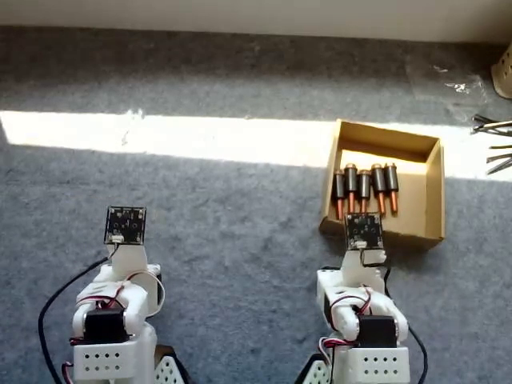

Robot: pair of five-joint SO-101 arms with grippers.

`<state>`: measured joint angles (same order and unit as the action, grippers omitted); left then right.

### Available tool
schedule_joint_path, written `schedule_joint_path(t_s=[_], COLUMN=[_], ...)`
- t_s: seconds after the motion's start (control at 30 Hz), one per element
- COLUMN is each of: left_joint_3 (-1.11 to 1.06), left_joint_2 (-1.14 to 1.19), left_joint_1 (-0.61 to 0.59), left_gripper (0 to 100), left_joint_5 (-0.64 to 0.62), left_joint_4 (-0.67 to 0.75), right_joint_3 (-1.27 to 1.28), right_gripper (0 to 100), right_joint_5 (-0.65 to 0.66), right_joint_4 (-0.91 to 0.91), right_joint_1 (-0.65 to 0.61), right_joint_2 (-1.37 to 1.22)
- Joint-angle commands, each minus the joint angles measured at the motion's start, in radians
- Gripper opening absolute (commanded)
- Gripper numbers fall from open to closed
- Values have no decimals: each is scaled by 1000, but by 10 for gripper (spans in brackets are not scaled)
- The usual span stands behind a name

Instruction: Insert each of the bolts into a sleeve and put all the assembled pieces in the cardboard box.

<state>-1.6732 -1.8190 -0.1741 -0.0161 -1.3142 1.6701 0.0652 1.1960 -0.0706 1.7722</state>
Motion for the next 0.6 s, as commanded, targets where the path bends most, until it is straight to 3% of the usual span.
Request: schedule_joint_path(t_s=[0.0,0.57], left_joint_3=[-22,-22], left_joint_2=[-5,-5], left_joint_1=[-7,2], left_gripper=[6,6], left_joint_5=[8,8], left_joint_4=[-3,2], right_joint_3=[110,108], right_gripper=[7,7], right_joint_5=[-8,-9], right_joint_4=[7,7], right_joint_1=[-7,-7], right_joint_2=[5,5])
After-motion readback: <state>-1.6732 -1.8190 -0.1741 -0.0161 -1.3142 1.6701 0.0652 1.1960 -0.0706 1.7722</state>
